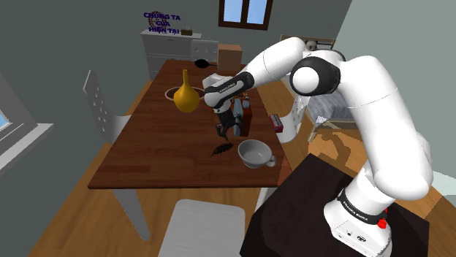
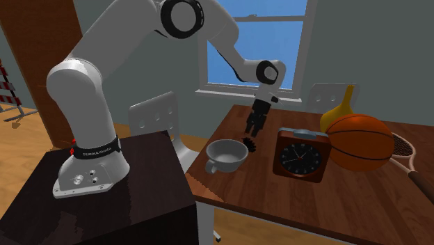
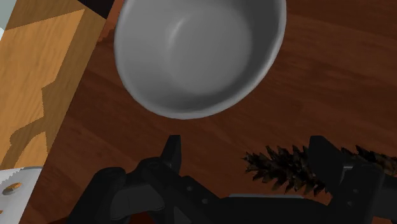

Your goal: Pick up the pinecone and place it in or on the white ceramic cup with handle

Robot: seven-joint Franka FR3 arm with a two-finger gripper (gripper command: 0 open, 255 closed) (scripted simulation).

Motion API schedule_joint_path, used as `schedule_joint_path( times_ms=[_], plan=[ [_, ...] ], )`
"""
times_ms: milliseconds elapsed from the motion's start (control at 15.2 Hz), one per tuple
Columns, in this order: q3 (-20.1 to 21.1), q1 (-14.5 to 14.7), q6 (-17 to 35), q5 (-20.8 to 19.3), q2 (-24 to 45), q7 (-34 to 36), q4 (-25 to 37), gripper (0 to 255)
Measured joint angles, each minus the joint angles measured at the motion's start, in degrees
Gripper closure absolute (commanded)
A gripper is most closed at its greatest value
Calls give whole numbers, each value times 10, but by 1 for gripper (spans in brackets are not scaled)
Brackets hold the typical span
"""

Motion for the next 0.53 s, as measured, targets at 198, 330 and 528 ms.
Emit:
schedule_joint_path(
  times_ms=[198, 330, 528],
  plan=[
    [-1, -1, 17, -1, 3, 3, -18, 0],
    [-1, -2, 31, -2, 4, 3, -30, 0],
    [-1, -2, 35, -2, 5, 4, -33, 0]
  ],
)
